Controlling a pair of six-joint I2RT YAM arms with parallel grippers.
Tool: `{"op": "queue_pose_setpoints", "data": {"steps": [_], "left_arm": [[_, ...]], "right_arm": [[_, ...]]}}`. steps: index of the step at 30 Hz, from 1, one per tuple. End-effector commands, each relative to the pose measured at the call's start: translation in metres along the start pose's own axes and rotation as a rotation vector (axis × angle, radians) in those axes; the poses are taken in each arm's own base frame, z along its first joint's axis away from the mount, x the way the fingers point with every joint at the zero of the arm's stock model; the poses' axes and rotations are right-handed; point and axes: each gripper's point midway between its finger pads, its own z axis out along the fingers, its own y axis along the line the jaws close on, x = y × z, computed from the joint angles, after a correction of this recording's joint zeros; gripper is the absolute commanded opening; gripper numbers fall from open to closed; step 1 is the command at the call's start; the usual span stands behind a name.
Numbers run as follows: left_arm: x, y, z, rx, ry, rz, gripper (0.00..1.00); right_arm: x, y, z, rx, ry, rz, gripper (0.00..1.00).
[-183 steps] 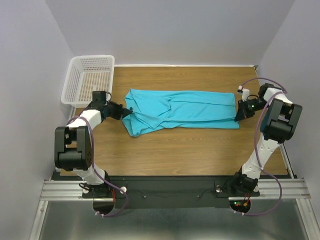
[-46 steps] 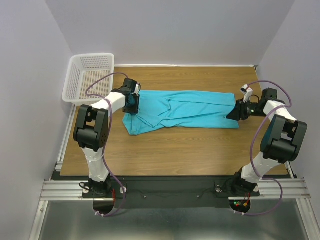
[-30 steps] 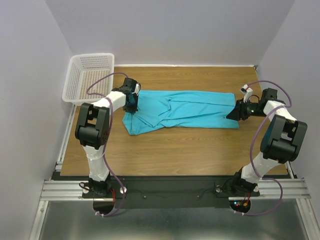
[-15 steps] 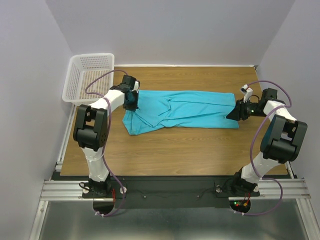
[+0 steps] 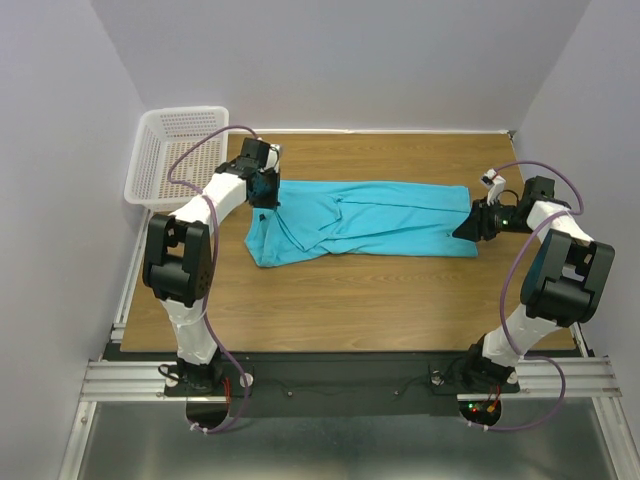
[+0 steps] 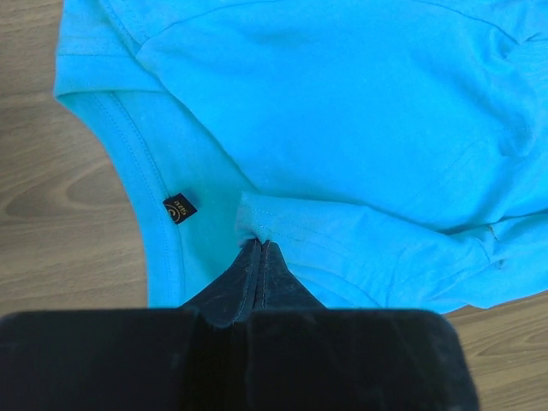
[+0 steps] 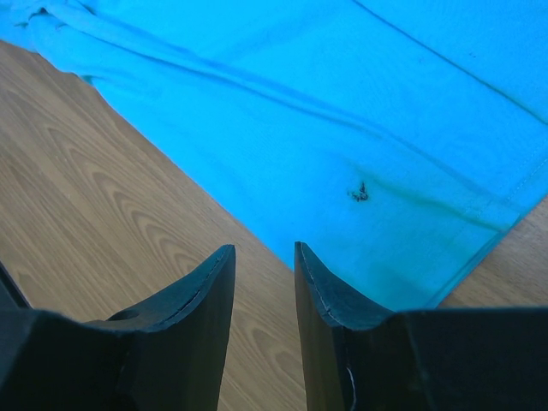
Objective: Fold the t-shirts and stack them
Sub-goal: Fold the tshirt
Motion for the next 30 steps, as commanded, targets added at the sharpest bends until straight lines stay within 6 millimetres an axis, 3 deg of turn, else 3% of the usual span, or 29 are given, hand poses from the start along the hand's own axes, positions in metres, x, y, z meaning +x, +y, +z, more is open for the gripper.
{"op": "queue_pose_setpoints", "data": {"steps": [1,10,30], "left_arm": [[-0.041,-0.015,-0.023,0.068,-0.099,0.011,0.0],[-0.055,-0.028,-0.022,0.109,-0.111,0.069,0.0],[-0.073,-0.028,-0.024,0.085,-0.148,0.101,0.0]], "right_arm": [[-0.005,0.005,-0.003,-0.003,-0.01,-0.036,0.4],[0.004,-0.003,0.001,0.015,0.023,-0.003,0.4],[0.068,-0.054,0.015,0.21,0.276,0.149,0.32]]}}
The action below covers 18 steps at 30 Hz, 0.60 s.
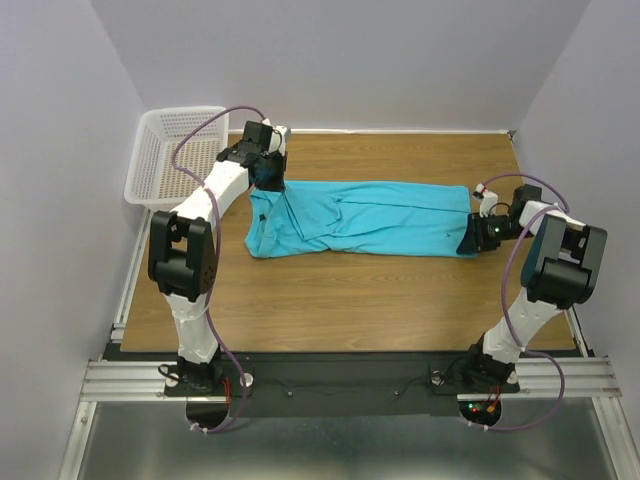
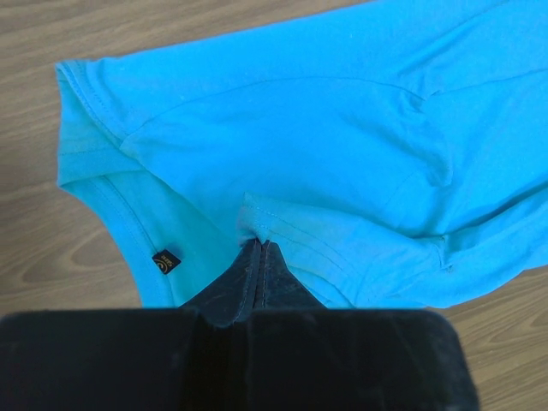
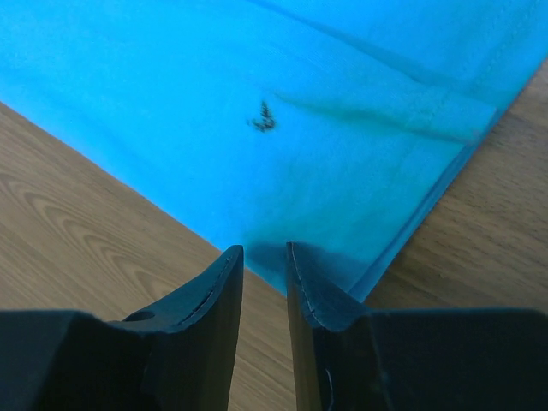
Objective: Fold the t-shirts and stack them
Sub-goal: Fold the tshirt
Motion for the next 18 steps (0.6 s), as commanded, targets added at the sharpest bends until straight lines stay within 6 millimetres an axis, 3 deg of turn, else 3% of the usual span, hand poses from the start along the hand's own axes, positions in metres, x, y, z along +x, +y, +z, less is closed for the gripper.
{"op": "queue_pose_setpoints", "data": {"steps": [1,8,18], "left_arm": [[-0.032,-0.002,-0.015,-0.014,-0.083,0.039,0.0],[-0.05,-0.002,-0.014,-0.023,-0.109,0.05,0.0],[-0.052,0.006,-0.001,-0.052,-0.076,0.113,0.0]], "right_arm": [[0.012,-0.016,0.008,0.072,0.071,0.035,0.32],[0.02,-0.028,0.011,0.128,0.108,0.065,0.28],[0.027,-0.037,0.013,0.169,0.139,0.083,0.24]]}}
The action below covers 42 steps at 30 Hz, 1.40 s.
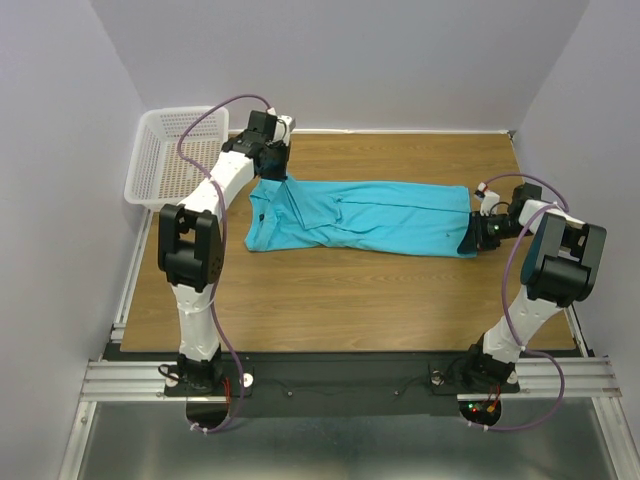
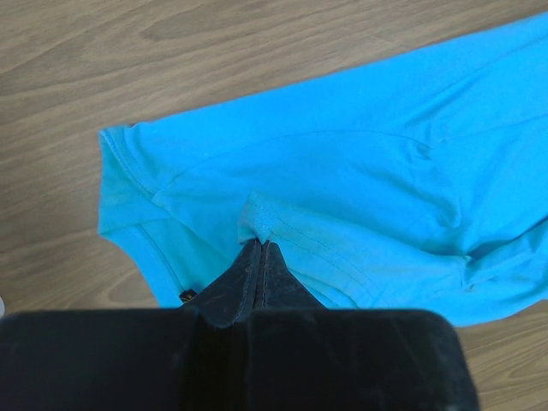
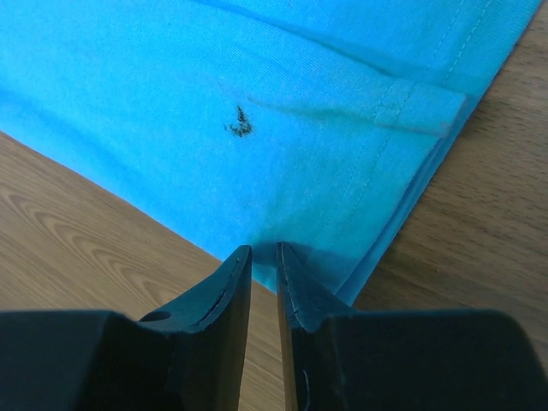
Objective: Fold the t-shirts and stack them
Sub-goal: Fold the tshirt
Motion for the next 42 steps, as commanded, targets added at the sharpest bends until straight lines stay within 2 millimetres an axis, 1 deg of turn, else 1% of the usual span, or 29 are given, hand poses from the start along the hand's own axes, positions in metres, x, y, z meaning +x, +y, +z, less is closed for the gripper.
{"op": "queue_pose_setpoints", "data": {"steps": [1,5,9,16,26,31,35,42], "left_arm": [[-0.018,0.002,-0.008,-0.013,-0.034,0.064,0.0],[-0.016,-0.003,-0.007,0.013,-0.031,0.08,0.0],[-0.02,-0.009,-0.007,0.017,-0.046,0.102,0.0],[-0.026,-0.01,-0.004,0.019,-0.059,0.117,0.0],[-0.029,-0.02,0.0,0.053,-0.067,0.13,0.0],[-0.028,-0.023,0.003,0.064,-0.057,0.134,0.0],[-0.023,-0.02,0.009,0.048,-0.041,0.132,0.0],[-0.021,-0.009,0.014,-0.014,-0.033,0.122,0.0]], "right_arm": [[0.019,-0.023,0.012,0.097,0.091,0.001,0.25],[0.019,-0.024,0.012,0.102,0.092,0.002,0.24],[0.02,-0.025,0.013,0.103,0.096,0.003,0.24],[0.02,-0.025,0.012,0.106,0.094,0.003,0.24],[0.02,-0.025,0.013,0.105,0.096,0.006,0.24],[0.02,-0.025,0.012,0.104,0.095,0.006,0.24],[0.02,-0.025,0.012,0.104,0.095,0.006,0.24],[0.019,-0.024,0.012,0.1,0.092,0.006,0.24]]}}
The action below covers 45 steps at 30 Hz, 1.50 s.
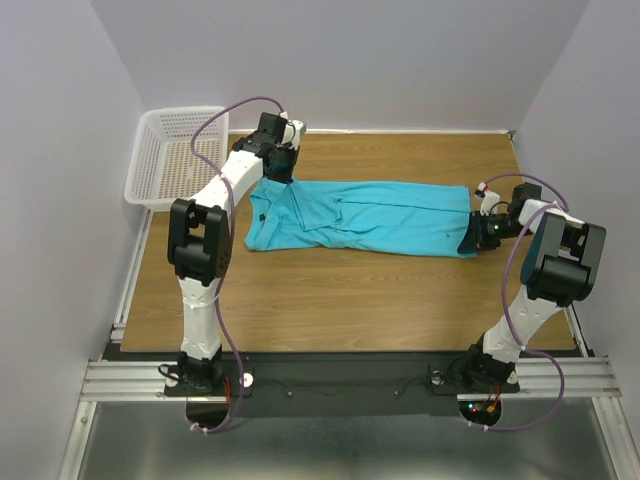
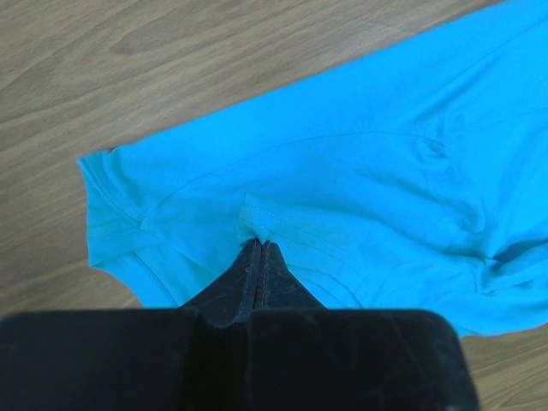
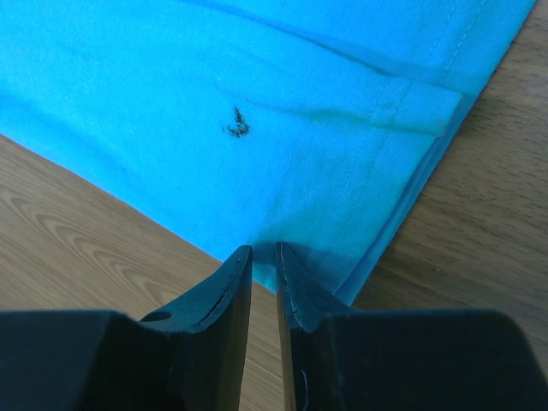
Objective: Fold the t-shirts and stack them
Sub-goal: Fold the tshirt
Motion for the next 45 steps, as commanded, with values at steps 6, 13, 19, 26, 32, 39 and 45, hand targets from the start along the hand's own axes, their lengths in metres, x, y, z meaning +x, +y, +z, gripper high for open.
{"op": "queue_pose_setpoints", "data": {"steps": [6,13,19,26,32,39,45], "left_arm": [[-0.029,0.013,-0.013,-0.097,-0.079,-0.009,0.07],[-0.066,0.013,-0.069,-0.132,-0.232,-0.044,0.72],[-0.034,0.014,-0.118,-0.11,-0.273,-0.16,0.73],[0.069,0.01,-0.138,0.062,-0.252,-0.437,0.72],[0.13,0.006,-0.135,0.08,-0.216,-0.599,0.72],[0.143,0.007,-0.133,0.088,-0.268,-0.718,0.72],[0.149,0.006,-0.123,0.123,-0.263,-0.821,0.68]], "right_arm": [[0.019,-0.024,0.012,0.092,0.087,-0.013,0.24],[0.017,-0.022,0.012,0.085,0.08,-0.018,0.25],[0.008,-0.017,0.006,0.08,0.049,-0.044,0.27],[-0.034,0.006,-0.026,0.092,-0.039,-0.168,0.4],[-0.087,0.066,-0.045,0.047,-0.107,-0.392,0.47],[-0.102,0.186,-0.004,-0.2,-0.074,-0.739,0.49],[-0.114,0.301,0.05,-0.338,-0.096,-1.117,0.49]]}}
